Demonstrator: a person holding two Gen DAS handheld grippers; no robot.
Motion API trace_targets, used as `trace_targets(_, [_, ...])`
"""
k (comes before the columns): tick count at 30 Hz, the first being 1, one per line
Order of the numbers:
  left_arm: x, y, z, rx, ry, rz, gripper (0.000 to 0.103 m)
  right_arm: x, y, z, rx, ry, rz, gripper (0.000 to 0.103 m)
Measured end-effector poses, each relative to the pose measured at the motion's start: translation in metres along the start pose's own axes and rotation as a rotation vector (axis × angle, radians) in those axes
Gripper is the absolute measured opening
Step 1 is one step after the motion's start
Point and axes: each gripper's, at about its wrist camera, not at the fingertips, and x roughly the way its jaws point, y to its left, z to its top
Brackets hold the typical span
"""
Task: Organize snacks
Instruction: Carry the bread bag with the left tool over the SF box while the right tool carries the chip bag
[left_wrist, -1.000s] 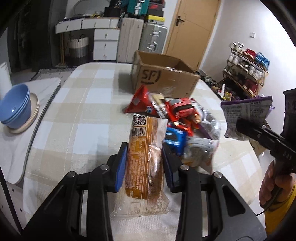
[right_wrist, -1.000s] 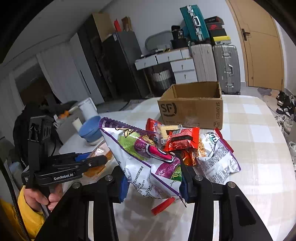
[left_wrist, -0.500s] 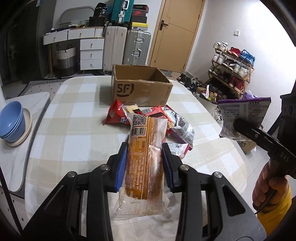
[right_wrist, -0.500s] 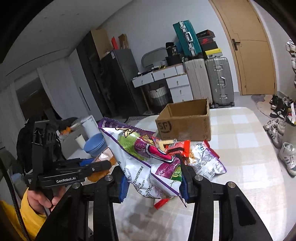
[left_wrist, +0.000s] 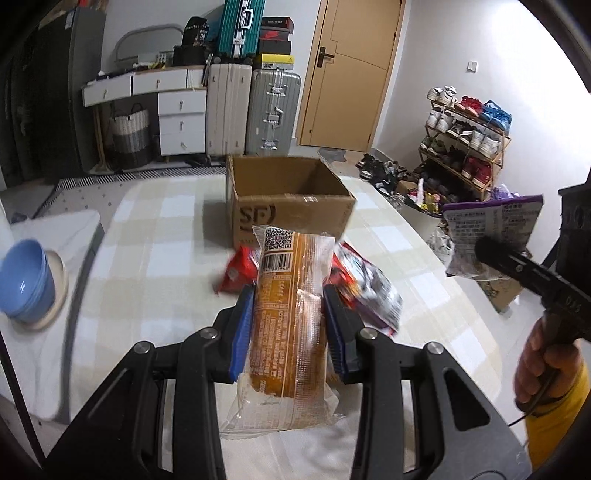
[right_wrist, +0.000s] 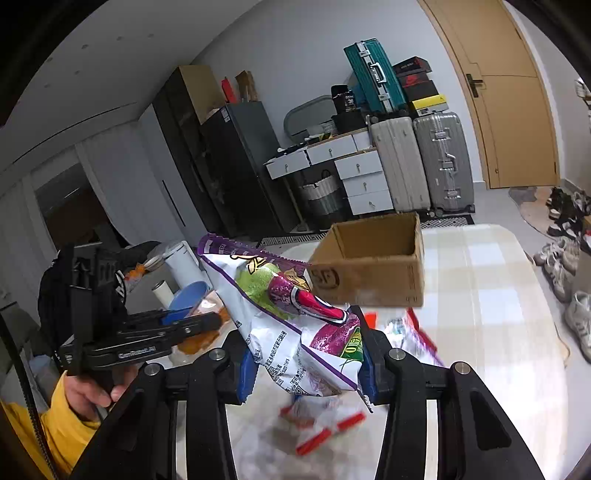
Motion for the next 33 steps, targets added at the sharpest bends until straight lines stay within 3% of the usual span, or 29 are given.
trace_targets(4, [0.015, 0.006, 0.036, 0.005, -0.012, -0.006, 0.032, 0.019, -0.003, 0.033, -0.037, -0.002, -0.009, 0.044])
trace_targets(7, [0.030, 0.006, 0.067, 0.022, -0.026, 0.001, 0.032, 0.038, -0.012, 0.063, -0.007, 0.008, 0.031, 0.044])
trace_targets(12, [0.075, 0.013, 0.121, 0.014, -0.025, 0.053, 0.032, 0.077, -0.029, 0.114, 0.022, 0.016, 0.049, 0.044])
trace_targets(18, [0.128, 0.024, 0.170, -0.013, -0.003, 0.060, 0.032, 0.135, -0.046, 0.153, 0.012, 0.069, 0.017, 0.044])
trace_targets(24, [0.176, 0.023, 0.209, 0.017, 0.003, 0.069, 0.033, 0.197, -0.067, 0.169, 0.009, 0.139, -0.009, 0.044])
trace_targets(33, [0.262, 0.022, 0.238, 0.046, 0.077, 0.087, 0.033, 0.264, -0.107, 0.154, 0.050, 0.252, -0.054, 0.044])
